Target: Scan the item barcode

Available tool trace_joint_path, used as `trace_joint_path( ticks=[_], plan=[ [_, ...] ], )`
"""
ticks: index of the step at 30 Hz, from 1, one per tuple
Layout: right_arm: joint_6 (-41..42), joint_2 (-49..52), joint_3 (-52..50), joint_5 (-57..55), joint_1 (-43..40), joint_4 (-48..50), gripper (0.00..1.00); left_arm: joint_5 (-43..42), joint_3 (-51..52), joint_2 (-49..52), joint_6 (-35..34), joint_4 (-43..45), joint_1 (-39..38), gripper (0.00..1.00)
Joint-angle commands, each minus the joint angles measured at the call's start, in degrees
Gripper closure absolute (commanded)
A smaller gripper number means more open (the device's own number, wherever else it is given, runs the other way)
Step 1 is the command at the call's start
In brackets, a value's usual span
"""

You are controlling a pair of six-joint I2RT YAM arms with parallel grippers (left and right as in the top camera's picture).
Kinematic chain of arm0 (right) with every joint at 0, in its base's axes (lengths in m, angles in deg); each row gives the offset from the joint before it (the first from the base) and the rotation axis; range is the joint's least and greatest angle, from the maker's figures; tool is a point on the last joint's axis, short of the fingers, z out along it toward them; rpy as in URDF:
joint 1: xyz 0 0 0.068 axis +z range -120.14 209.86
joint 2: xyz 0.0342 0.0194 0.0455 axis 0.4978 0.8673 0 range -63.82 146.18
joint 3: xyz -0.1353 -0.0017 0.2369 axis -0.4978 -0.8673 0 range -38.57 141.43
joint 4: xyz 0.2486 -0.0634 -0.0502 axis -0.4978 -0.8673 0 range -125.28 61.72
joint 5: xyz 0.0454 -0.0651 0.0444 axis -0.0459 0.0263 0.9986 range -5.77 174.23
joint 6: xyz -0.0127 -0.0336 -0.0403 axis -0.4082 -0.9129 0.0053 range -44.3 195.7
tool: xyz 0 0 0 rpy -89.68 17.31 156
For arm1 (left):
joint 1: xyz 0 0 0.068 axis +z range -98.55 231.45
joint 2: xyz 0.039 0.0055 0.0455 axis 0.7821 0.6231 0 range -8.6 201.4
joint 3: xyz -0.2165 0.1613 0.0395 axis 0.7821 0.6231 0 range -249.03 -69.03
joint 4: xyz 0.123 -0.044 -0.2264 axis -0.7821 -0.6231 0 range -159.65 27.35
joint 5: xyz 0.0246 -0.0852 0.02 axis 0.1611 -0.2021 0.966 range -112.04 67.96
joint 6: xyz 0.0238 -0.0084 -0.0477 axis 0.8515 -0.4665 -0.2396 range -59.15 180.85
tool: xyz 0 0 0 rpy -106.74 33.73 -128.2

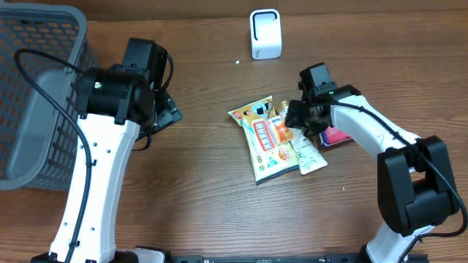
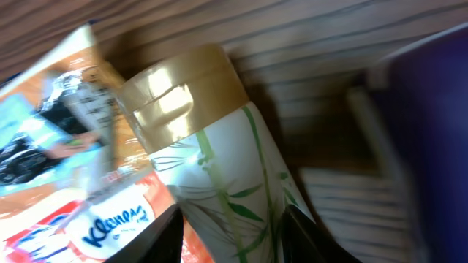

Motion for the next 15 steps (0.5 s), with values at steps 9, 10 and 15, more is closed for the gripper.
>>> trace_joint_path(
  ticks=[9, 10, 15],
  plan=[
    [4.2, 0.3, 0.9, 15.1, 7.9, 4.2, 0.53, 1.2, -1.0, 0.0, -0.6, 0.1, 0.2, 0.0],
    [5.0, 0.3, 0.9, 15.1, 8.5, 4.7, 0.52, 1.2, -1.0, 0.0, -0.6, 0.1, 0.2, 0.0],
    [6.2, 0.3, 2.0, 14.1, 10.0, 4.5, 0.51, 1.2, -1.0, 0.0, -0.6, 0.1, 0.2, 0.0]
  ],
)
